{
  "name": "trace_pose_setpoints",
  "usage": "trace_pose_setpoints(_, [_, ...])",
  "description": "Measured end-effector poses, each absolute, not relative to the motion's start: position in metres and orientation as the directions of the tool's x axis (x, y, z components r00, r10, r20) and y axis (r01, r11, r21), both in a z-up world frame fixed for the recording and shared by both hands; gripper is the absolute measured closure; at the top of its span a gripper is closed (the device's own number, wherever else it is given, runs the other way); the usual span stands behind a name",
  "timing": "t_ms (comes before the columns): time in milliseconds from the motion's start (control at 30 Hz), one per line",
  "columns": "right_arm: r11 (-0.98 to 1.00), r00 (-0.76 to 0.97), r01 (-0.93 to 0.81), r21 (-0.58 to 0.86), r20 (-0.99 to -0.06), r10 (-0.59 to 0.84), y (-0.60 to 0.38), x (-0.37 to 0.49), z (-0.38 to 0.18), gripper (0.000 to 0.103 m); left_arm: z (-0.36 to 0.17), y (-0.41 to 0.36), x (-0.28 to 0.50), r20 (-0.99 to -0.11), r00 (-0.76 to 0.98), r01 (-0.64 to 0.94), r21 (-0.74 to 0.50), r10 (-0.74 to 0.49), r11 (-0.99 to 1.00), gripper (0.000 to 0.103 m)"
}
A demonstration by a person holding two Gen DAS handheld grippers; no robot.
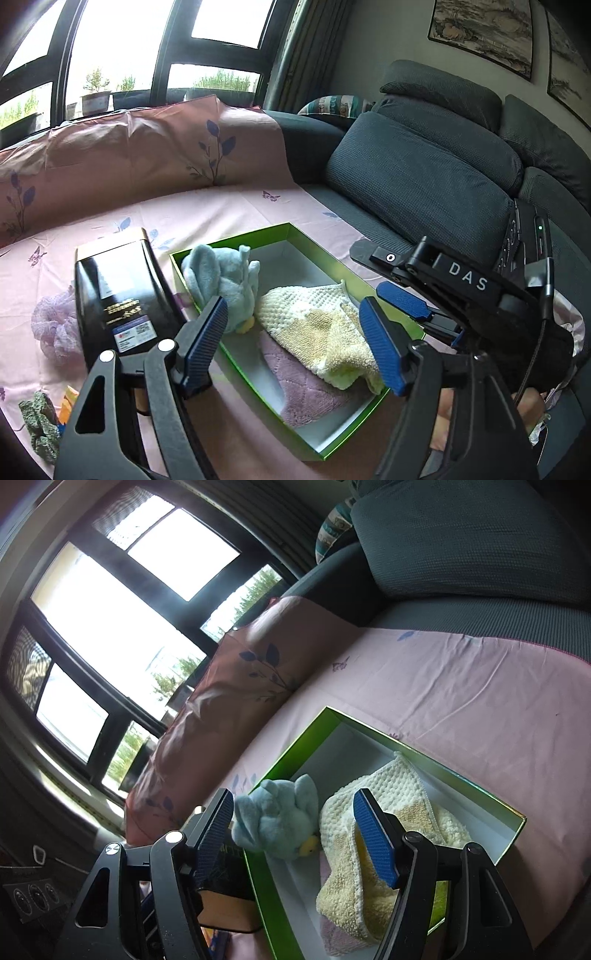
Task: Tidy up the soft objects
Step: 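Move the right tool back toward the green knitted cloth, then grasp the green knitted cloth with the right gripper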
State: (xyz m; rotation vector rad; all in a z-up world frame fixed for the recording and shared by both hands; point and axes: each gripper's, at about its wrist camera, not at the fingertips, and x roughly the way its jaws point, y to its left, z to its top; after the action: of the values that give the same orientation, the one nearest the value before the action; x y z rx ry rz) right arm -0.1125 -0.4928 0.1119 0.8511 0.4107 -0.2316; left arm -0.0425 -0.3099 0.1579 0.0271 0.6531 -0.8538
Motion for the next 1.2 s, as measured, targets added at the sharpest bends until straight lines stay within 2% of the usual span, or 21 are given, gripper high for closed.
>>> trace_pose_setpoints(100, [0.669,0.893,0.364,0.648,-0.447,-0.053,-0.482,-0.112,0.120,0.032,0.167,-0.282,-0.044,-0.528,0.519,0.676,-0.228,-0.673,0.701,0.028])
trace_pose_setpoints(200, [0.709,0.897,0.348,0.614,-0.438,-0.061,-0.467,-0.112,0.130,0.027,0.174,-0.248,-0.046,-0.507,0.567,0.635,-0.235,-0.650,0.736,0.019])
trace_pose_setpoints(300, [0.761,0.904,0.311,0.570,-0.424,-0.053,-0.446,-0.110,0.143,0.026,0.178,-0.211,-0.048,-0.492,0.613,0.587,-0.241,-0.618,0.773,0.017])
trace_pose_setpoints(400, [0.821,0.910,0.257,0.511,-0.415,-0.027,-0.419,-0.106,0.157,0.017,0.177,-0.172,-0.047,-0.499,0.660,0.516,-0.243,-0.562,0.821,0.015])
trace_pose_setpoints(533, [0.895,0.907,0.149,0.419,-0.418,0.045,-0.370,-0.096,0.170,0.013,0.160,-0.118,-0.045,-0.530,0.726,0.372,-0.234,-0.438,0.898,0.007])
trace_pose_setpoints(633, [0.911,0.886,-0.010,0.411,-0.418,0.199,-0.332,-0.082,0.171,0.011,0.137,-0.082,-0.039,-0.580,0.733,0.263,-0.241,-0.356,0.934,0.006])
trace_pose_setpoints(867, [0.905,0.744,-0.169,0.389,-0.552,0.376,-0.236,-0.043,0.143,0.011,0.070,-0.030,-0.022,-0.712,0.662,0.076,-0.249,-0.236,0.966,0.006])
trace_pose_setpoints(1000, [0.922,0.672,-0.196,0.335,-0.638,0.375,-0.194,-0.027,0.117,0.011,0.041,-0.011,-0.014,-0.770,0.605,0.009,-0.250,-0.204,0.968,0.007])
trace_pose_setpoints(1133, [0.929,0.630,-0.193,0.316,-0.686,0.364,-0.171,-0.011,0.089,0.011,0.033,0.001,-0.014,-0.786,0.585,-0.011,-0.253,-0.199,0.967,0.007])
trace_pose_setpoints(1167, [0.937,0.630,-0.182,0.299,-0.696,0.344,-0.165,-0.008,0.083,0.013,0.031,0.001,-0.013,-0.792,0.576,-0.007,-0.254,-0.204,0.967,0.007])
trace_pose_setpoints(1200, [0.946,0.631,-0.171,0.276,-0.707,0.320,-0.162,-0.004,0.077,0.019,0.029,-0.001,-0.011,-0.798,0.567,-0.006,-0.253,-0.205,0.968,0.008])
